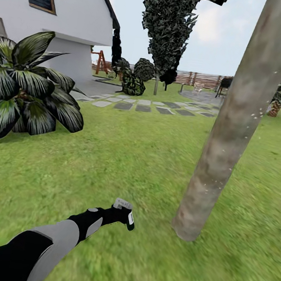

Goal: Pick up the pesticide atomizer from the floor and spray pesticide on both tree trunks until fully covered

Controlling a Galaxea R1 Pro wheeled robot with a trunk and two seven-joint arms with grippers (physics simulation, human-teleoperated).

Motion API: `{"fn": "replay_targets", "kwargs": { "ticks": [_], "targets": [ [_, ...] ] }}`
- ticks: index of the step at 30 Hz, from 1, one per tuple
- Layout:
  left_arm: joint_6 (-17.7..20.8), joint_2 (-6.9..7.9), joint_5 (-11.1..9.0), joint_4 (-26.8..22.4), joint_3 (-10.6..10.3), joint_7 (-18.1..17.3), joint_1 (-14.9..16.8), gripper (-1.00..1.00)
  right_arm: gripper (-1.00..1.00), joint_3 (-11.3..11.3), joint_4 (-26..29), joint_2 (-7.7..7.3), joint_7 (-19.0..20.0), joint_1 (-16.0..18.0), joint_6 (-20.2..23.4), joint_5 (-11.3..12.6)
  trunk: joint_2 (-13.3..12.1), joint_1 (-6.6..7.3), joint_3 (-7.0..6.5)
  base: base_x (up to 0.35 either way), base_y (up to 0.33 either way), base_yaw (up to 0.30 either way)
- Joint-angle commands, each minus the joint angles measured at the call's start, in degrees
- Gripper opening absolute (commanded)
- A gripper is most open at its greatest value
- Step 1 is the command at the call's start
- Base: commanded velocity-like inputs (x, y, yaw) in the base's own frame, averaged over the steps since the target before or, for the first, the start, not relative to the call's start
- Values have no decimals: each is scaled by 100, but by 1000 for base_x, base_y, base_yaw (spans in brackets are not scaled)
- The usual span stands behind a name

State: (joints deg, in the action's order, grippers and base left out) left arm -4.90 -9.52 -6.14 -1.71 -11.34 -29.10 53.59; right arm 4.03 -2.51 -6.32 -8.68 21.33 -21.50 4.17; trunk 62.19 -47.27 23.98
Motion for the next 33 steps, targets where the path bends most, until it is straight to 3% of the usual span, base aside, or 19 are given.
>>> {"fn": "replay_targets", "kwargs": {
  "ticks": [1,9,14,24,33],
  "targets": [
    [-20,2,-62,4,-43,-17,3,-100,100,37,-24,0,14,10,-56,23,3,-4,5,355,700,-288],
    [-29,2,-62,4,-43,-33,3,-100,100,37,-28,0,15,12,-56,23,3,-4,5,367,700,-297],
    [-44,2,-62,4,-36,-35,3,-100,100,37,-25,0,15,12,-56,23,3,-4,5,187,297,-300],
    [-47,2,-65,4,-40,-43,3,-100,100,36,-29,0,15,12,-54,23,3,-4,5,28,32,-300],
    [-47,2,-67,4,-36,-42,3,-100,100,36,-30,0,15,12,-50,23,3,-4,5,59,-176,-300]
  ]
}}
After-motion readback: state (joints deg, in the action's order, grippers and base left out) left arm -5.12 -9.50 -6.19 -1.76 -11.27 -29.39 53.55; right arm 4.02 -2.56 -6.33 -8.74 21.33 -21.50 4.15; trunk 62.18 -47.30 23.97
